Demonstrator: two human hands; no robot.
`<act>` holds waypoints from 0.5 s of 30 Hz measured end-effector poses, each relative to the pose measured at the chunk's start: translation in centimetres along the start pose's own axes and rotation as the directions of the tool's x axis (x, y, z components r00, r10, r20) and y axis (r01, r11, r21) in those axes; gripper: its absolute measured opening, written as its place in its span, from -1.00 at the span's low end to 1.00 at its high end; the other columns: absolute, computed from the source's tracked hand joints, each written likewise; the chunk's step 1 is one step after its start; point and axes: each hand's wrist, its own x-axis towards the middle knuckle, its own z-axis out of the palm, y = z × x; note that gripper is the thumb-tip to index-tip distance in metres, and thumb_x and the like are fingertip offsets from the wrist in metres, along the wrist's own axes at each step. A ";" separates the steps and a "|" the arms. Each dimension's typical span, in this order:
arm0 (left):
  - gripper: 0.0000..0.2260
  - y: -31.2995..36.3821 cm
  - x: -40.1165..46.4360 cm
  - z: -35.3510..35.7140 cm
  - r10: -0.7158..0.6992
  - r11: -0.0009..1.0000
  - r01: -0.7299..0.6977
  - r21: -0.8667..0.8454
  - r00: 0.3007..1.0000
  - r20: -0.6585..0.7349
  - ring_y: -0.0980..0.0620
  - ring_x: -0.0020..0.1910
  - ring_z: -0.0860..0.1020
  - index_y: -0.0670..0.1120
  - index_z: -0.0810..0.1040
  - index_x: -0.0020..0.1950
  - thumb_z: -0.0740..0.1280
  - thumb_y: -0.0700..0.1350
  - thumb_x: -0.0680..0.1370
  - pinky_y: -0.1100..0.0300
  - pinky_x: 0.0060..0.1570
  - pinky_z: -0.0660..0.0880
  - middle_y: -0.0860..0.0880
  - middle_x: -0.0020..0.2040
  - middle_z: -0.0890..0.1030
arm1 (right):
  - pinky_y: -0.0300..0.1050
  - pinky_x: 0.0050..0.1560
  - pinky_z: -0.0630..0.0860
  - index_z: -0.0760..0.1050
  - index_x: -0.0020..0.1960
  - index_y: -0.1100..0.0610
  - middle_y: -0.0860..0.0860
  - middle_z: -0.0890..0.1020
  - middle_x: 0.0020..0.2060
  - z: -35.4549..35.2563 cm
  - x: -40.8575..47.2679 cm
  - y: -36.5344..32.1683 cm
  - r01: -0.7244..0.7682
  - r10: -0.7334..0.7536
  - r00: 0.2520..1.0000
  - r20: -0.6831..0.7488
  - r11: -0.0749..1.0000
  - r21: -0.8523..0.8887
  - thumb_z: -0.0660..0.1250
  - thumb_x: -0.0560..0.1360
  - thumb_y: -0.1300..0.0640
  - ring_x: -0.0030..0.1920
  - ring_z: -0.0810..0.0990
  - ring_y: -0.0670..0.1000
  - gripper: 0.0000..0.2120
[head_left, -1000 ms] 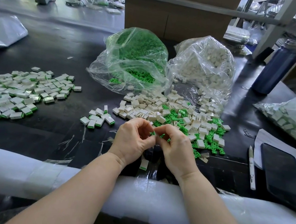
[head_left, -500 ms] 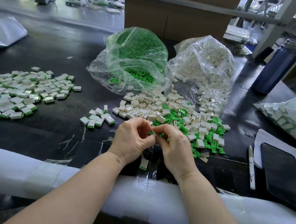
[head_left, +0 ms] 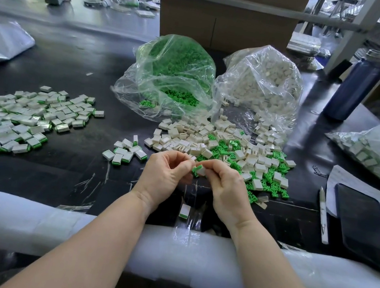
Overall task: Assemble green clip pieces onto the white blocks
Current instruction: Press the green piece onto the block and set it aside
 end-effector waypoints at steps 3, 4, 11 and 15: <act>-0.93 -0.1 -0.1 0.1 0.051 0.996 -0.051 0.077 0.999 -0.001 0.16 -0.38 0.56 -0.14 0.58 -0.18 0.37 -0.28 0.49 0.32 -0.32 0.55 -0.05 -0.31 0.61 | -0.19 0.06 0.48 0.59 0.08 0.19 0.02 0.64 -0.08 0.0 0.0 0.1 -0.013 0.013 1.000 0.002 1.000 -0.016 0.23 0.56 0.29 -0.03 0.57 -0.01 -0.81; -0.93 -0.1 -0.1 0.1 0.066 0.993 -0.065 0.094 0.998 -0.010 0.13 -0.36 0.57 -0.13 0.59 -0.17 0.38 -0.28 0.48 0.31 -0.30 0.56 -0.06 -0.30 0.62 | -0.17 0.06 0.48 0.59 0.08 0.18 0.03 0.64 -0.07 0.0 0.0 0.1 -0.015 0.015 1.000 0.004 1.000 -0.019 0.23 0.56 0.29 -0.03 0.57 -0.01 -0.80; -0.88 -0.8 0.0 0.1 0.140 0.949 -0.140 0.283 0.990 0.020 0.00 -0.29 0.57 -0.07 0.56 -0.18 0.36 -0.28 0.49 0.12 -0.14 0.59 -0.03 -0.30 0.60 | 0.01 0.06 0.49 0.57 0.03 0.16 0.03 0.63 -0.09 -0.1 -0.1 0.1 -0.003 0.002 1.000 -0.016 0.997 -0.075 0.24 0.55 0.28 -0.04 0.57 0.03 -0.85; -0.91 -1.1 0.1 0.5 0.157 0.896 -0.158 0.415 0.987 0.037 -0.05 -0.25 0.53 -0.07 0.50 -0.18 0.34 -0.21 0.51 0.06 -0.11 0.55 -0.06 -0.25 0.56 | 0.02 0.03 0.49 0.57 0.03 0.17 0.05 0.64 -0.10 -0.1 -0.1 0.1 0.004 -0.006 1.000 -0.024 0.993 -0.115 0.22 0.56 0.27 -0.05 0.57 0.05 -0.84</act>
